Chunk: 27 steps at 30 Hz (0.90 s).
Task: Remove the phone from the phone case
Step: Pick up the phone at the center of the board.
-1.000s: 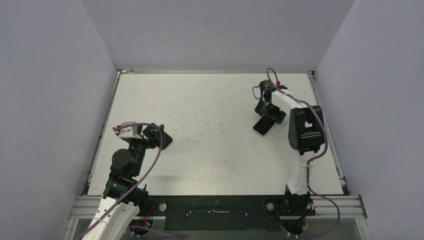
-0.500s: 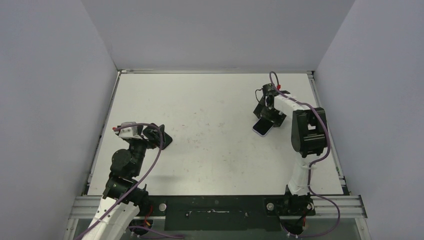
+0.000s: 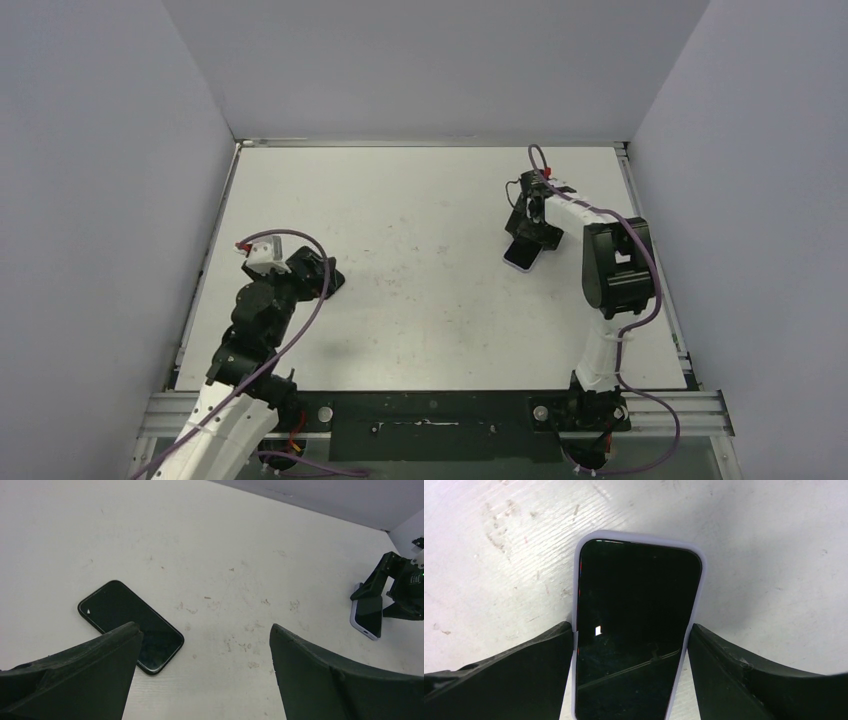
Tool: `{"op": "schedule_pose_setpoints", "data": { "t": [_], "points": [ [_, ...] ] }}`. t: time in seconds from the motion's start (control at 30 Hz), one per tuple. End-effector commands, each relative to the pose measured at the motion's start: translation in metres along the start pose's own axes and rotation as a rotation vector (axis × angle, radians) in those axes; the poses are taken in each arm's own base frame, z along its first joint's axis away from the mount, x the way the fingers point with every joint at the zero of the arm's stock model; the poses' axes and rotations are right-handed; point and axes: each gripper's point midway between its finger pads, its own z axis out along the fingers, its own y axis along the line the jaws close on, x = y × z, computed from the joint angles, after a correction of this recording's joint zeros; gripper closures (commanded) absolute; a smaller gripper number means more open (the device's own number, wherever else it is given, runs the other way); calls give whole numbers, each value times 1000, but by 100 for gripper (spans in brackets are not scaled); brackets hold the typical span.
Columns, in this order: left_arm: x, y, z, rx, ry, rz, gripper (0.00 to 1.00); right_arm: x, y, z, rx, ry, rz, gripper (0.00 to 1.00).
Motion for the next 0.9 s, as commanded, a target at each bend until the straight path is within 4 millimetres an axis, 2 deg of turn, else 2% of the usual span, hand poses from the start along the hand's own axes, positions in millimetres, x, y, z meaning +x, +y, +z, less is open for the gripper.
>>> {"op": "schedule_pose_setpoints", "data": {
  "t": [0.0,0.13,0.3,0.4,0.47,0.6,0.7,0.87],
  "points": [
    [4,-6,-5,-31,122,-60,3,51,1,-1,-8,100,-177,49],
    [37,-7,-5,-68,330,-68,3,64,20,-18,-99,85,-260,66],
    [81,-28,0,18,586,-84,3,90,47,-41,-272,89,-340,80],
    [97,-40,1,88,659,-100,3,107,67,-58,-369,69,-407,87],
    [100,-45,-1,121,657,-132,3,117,79,-68,-421,52,-447,91],
    [92,-56,-3,181,583,-227,3,126,101,-90,-520,-11,-505,100],
    [87,-56,0,178,541,-283,3,129,115,-108,-607,-64,-548,100],
    [83,-68,5,227,555,-290,3,138,133,-136,-744,-134,-629,100]
  ]
}}
